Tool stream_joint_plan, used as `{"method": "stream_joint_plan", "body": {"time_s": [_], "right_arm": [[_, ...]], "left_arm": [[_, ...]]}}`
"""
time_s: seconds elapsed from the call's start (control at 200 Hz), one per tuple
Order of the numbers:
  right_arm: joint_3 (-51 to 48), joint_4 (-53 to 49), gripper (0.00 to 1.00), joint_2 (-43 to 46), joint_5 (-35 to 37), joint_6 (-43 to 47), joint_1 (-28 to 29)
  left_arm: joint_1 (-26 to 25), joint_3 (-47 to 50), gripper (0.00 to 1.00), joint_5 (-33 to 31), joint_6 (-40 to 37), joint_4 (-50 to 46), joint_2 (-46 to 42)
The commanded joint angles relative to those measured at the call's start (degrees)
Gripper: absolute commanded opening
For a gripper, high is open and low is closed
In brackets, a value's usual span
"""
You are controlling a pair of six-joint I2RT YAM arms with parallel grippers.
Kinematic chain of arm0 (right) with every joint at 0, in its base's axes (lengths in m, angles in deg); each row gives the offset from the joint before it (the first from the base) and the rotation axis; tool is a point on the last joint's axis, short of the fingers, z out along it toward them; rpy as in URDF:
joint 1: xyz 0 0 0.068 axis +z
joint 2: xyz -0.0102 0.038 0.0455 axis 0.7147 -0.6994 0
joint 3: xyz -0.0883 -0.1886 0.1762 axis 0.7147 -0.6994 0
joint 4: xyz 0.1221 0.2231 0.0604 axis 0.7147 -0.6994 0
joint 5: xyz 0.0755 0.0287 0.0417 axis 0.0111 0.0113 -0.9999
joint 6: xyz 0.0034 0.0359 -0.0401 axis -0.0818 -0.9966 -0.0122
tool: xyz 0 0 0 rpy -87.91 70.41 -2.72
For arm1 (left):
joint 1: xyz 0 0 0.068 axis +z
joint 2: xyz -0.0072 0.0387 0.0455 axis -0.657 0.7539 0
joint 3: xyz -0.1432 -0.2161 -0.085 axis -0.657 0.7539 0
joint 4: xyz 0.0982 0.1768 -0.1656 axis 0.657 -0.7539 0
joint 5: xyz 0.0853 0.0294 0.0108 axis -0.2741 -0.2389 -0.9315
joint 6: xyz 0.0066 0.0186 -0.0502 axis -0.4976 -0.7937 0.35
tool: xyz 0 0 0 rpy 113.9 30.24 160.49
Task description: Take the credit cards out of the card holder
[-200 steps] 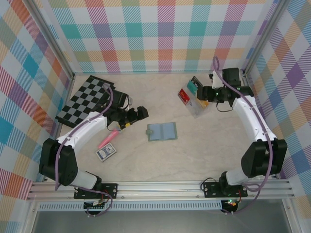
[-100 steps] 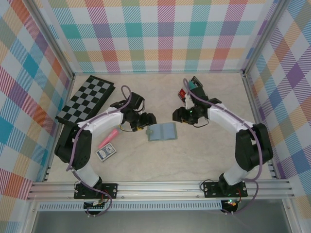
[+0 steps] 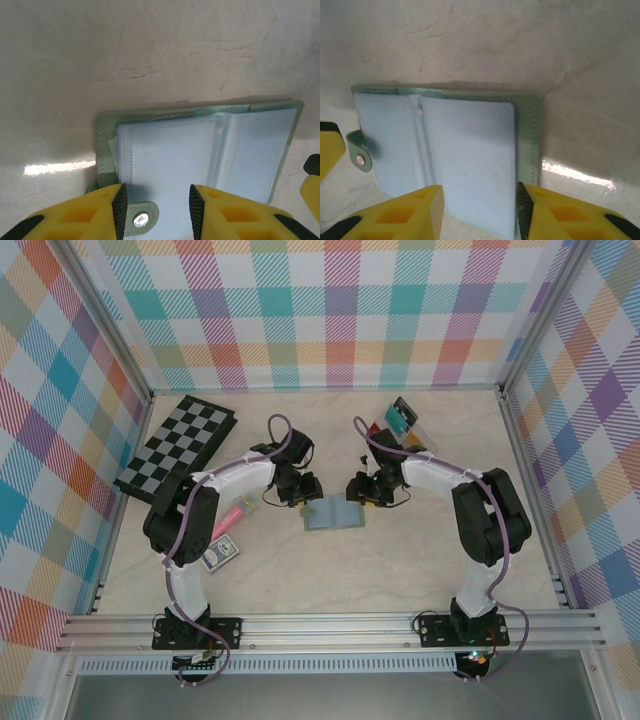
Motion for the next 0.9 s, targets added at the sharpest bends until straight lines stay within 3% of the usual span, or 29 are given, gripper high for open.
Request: {"method": "stream_joint_plan", "body": {"time_s": [0.0,0.205,0.29,0.425,0.895], "right_arm": [[1.8,-1.37,0.43,-1.7,1.18,1.1,0.26],[2.39,-1.97,0.43,-2.92,2.07,1.75,0.31],[3.04,-2.43,0.43,-3.83,1.06,2.41,0.35],[3.88,-2.57,0.38,-5.07,-0.46,3.03,0.48],[4.53,-1.62,0.24,-6.94,-4.67,3.38,0.92]], "left_arm": [[-0.67,-2.23,0.38,-0.68,-0.72,-2.41,1.43],[-0.69,-3.11,0.38,0.49,-1.2,-2.93,3.53],[-0.64,-3.19,0.42,0.26,-1.67,-3.1,3.86],[-0.82,-3.34,0.42,0.48,-2.17,-3.33,4.83],[-0.86,-2.25,0.16,3.73,-2.18,-1.32,6.41]]}}
